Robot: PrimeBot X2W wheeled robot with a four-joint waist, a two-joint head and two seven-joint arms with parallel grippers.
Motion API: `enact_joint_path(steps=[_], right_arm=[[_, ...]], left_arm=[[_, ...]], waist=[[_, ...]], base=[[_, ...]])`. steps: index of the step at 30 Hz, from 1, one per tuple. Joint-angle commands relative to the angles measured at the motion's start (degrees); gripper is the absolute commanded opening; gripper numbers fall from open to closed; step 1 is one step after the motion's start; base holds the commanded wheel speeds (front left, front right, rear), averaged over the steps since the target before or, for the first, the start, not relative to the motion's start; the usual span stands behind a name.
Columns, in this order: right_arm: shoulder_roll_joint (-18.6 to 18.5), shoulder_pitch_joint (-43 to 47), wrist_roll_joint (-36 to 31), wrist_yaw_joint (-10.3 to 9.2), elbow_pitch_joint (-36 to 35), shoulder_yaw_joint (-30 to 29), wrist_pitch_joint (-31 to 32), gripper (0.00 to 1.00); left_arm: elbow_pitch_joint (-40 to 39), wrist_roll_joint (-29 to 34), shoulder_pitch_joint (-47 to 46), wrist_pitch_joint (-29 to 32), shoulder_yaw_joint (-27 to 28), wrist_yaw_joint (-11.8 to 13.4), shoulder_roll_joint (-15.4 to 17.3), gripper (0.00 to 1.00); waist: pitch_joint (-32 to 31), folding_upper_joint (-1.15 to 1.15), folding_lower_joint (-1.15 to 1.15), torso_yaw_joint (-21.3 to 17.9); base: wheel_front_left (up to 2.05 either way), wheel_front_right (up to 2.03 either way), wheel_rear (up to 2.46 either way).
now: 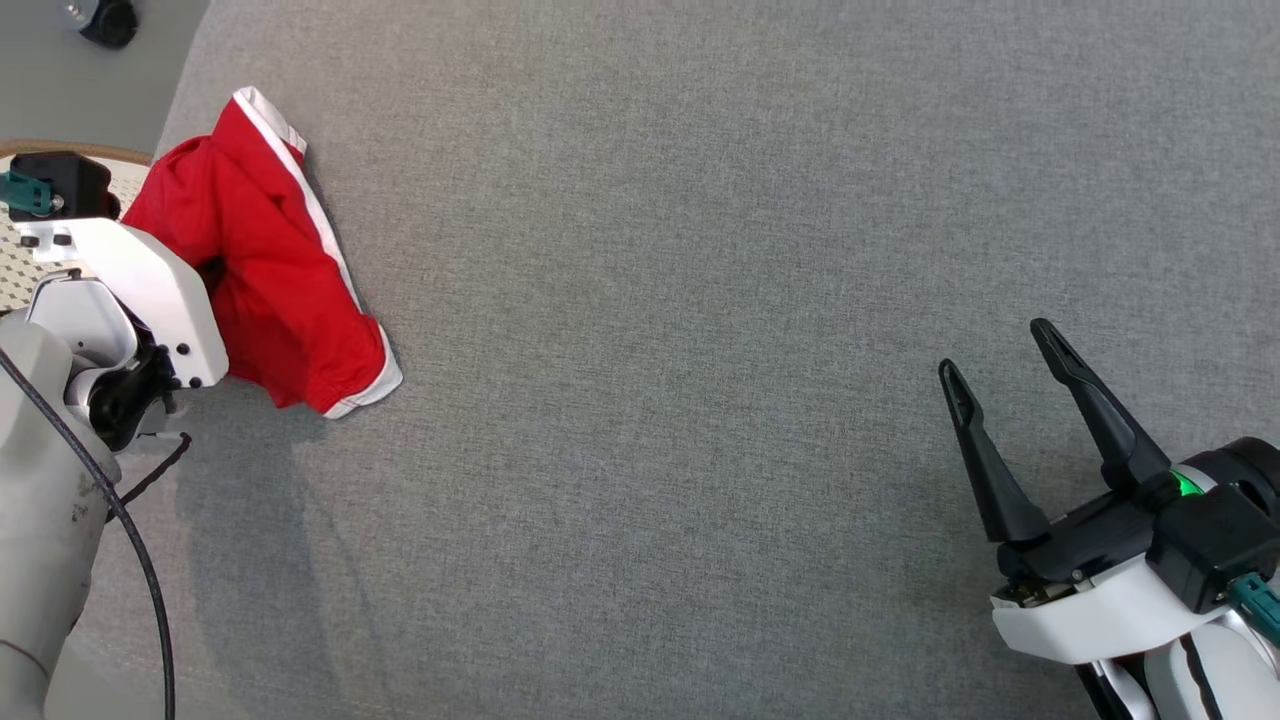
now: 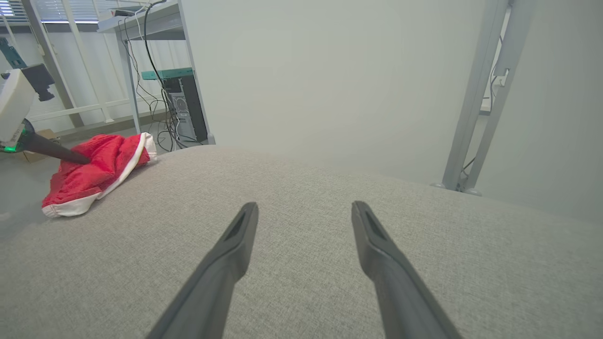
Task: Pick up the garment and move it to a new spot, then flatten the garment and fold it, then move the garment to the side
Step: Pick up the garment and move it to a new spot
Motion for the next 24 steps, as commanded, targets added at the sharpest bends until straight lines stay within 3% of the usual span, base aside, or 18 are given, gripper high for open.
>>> enact_joint_path(steps=[1,12,20,24], right_arm=[[0.0,0.2,-0.2,-0.02,0.5,0.0,-0.1,1.0],[1.4,1.3,0.6,-0.02,2.5,-0.1,-0.6,1.0],[2.5,2.5,1.1,-0.02,3.1,-1.4,-0.8,1.0],[3.1,2.9,1.0,-0.02,2.9,-2.7,-0.9,1.0]], left_arm=[[0.2,-0.2,-1.1,-1.2,0.1,-0.1,-0.1,0.0],[-3.2,-1.9,-0.7,-11.1,0.9,-0.1,-0.4,0.0],[-15.2,-2.3,2.3,-20.1,0.5,-0.1,0.0,0.0],[-22.7,-2.9,5.0,-24.1,1.1,0.5,-1.8,0.0]], waist=[[-0.8,0.0,0.0,0.2],[-6.7,0.0,0.0,0.2],[-11.7,0.0,0.0,-0.8],[-13.5,0.0,0.0,-1.7]], base=[[0.0,0.0,0.0],[0.0,0.0,0.0],[0.0,0.0,0.0],[0.0,0.0,0.0]])
